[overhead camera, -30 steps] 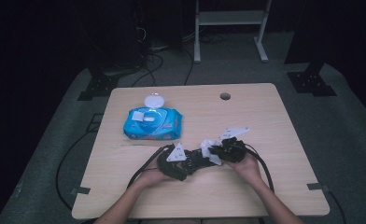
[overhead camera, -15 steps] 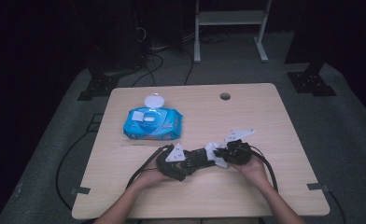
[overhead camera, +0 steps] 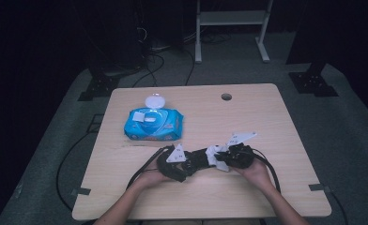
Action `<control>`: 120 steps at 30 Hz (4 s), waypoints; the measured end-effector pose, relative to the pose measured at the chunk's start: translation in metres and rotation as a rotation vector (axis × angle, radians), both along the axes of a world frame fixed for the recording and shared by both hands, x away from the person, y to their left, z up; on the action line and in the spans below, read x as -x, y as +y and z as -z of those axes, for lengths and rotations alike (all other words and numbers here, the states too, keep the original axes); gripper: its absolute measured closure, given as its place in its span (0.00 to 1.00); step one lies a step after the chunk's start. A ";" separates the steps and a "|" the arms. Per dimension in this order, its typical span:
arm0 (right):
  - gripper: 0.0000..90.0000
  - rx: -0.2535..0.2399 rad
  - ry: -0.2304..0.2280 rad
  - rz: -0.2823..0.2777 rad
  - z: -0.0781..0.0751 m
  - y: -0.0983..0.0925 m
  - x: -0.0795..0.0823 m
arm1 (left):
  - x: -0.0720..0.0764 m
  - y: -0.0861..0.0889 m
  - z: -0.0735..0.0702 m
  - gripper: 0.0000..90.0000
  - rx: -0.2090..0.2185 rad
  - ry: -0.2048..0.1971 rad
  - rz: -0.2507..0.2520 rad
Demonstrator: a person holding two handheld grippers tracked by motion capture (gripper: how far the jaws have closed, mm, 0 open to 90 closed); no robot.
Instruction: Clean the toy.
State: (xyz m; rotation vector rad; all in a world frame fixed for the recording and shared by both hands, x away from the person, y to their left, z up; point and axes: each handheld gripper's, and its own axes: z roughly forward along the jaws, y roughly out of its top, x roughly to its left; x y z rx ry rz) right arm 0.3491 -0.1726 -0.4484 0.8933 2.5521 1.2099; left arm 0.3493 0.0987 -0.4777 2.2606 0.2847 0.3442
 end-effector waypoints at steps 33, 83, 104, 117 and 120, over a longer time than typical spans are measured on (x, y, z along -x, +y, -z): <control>0.94 -0.007 0.029 -0.016 0.003 -0.001 0.004 | -0.001 0.004 -0.003 0.27 0.011 -0.010 -0.008; 0.94 -0.001 0.092 -0.057 0.003 0.003 -0.008 | -0.009 0.006 -0.005 0.25 0.059 0.062 -0.020; 0.95 0.022 0.007 -0.138 0.007 0.005 0.004 | -0.030 0.017 -0.004 0.17 0.216 0.347 -0.092; 0.95 0.026 -0.025 -0.143 0.008 0.005 0.008 | -0.037 0.017 0.004 0.20 0.253 0.499 -0.135; 0.95 0.024 -0.029 -0.144 0.009 0.005 0.009 | -0.035 0.016 0.004 0.21 0.244 0.483 -0.133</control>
